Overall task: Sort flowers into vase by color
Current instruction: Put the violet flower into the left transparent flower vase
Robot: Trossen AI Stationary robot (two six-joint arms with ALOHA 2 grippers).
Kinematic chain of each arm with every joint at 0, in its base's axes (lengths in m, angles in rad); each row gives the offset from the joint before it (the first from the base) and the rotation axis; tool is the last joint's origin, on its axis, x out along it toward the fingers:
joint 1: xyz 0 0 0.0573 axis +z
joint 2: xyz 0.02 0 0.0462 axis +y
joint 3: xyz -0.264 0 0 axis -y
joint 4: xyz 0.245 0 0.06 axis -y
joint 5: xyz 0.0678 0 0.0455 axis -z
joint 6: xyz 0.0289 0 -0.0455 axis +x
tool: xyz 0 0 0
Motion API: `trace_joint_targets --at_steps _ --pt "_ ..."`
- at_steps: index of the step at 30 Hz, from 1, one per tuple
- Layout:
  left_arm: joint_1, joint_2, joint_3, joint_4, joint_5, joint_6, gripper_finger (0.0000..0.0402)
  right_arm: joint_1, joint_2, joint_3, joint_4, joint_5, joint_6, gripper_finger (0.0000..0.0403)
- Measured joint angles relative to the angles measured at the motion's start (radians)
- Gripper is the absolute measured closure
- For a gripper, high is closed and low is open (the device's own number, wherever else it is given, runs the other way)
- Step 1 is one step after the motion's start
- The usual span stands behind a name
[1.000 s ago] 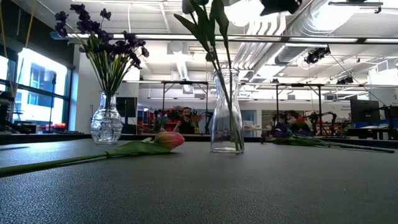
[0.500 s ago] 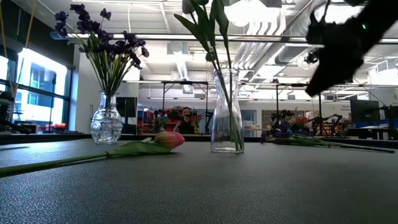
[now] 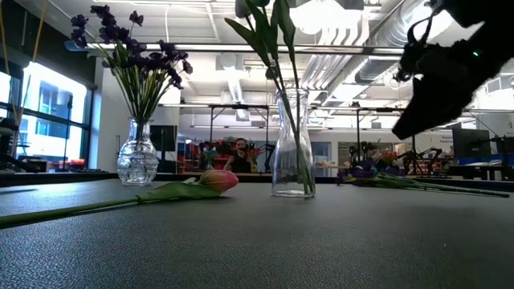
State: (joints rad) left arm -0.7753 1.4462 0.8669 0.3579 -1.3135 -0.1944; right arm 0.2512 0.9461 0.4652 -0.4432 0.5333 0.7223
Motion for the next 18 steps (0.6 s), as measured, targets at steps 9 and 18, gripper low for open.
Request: trace_joint_targets --at_steps 9,18 --pt "0.066 -0.019 0.0 -0.228 0.227 -0.184 0.028 -0.235 0.0 0.065 -0.061 -0.101 -0.143 0.0194" --pt "0.142 0.023 0.0 -0.267 0.205 -0.265 0.028 -0.517 0.068 0.065 -0.17 -0.106 -0.154 0.0173"
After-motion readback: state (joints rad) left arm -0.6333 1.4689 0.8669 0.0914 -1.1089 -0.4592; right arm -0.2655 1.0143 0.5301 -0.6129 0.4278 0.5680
